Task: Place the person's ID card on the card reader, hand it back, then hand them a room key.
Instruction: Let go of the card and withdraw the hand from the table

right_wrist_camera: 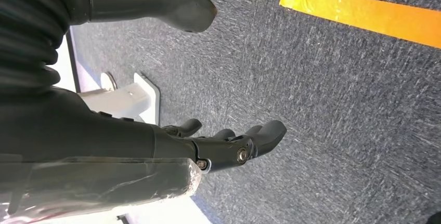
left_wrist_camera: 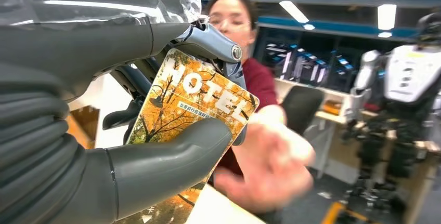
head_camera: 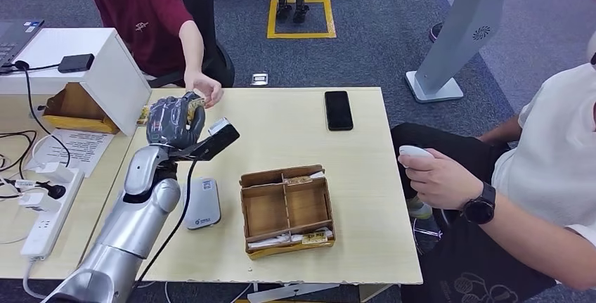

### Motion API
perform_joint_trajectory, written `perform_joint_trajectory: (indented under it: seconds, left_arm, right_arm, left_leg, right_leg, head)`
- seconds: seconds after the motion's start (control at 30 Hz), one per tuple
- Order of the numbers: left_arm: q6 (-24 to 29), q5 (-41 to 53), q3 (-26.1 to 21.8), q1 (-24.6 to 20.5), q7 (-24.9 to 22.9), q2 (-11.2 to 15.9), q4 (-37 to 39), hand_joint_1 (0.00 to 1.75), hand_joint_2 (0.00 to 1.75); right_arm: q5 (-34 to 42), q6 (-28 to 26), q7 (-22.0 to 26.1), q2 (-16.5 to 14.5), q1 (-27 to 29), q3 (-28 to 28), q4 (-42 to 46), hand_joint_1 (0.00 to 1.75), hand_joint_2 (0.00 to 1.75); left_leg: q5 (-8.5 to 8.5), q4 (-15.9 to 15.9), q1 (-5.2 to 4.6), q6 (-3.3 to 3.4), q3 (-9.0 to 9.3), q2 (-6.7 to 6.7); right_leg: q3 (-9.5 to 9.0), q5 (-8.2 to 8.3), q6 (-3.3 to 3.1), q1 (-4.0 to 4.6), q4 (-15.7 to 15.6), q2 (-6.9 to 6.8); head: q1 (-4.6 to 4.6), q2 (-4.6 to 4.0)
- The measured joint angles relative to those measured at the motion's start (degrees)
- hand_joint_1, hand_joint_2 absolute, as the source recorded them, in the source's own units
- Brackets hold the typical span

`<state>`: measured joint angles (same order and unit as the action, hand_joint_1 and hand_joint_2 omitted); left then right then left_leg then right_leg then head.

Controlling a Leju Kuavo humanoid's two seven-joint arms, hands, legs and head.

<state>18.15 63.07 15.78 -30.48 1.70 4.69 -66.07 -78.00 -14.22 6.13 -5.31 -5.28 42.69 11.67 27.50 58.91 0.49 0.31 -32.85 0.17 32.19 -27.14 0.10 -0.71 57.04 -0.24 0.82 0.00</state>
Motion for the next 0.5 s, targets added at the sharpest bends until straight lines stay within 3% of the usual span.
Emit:
perform_joint_trajectory:
  seconds: [0.5]
  left_arm:
    - [0.2, 0.0, -4.8, -2.1, 0.0, -0.5, 7.0, 1.75, 1.75]
  right_arm:
    - [-0.4, 0.4, -0.1, 0.0, 0.2, 0.0, 0.0, 0.00, 1.75]
  left_leg:
    - [0.01, 0.0, -0.01, 0.01, -0.14, -0.01]
  right_leg:
    - [0.11, 0.00, 0.01, -0.01, 0.0, 0.00]
  head:
    - [0.00, 0.00]
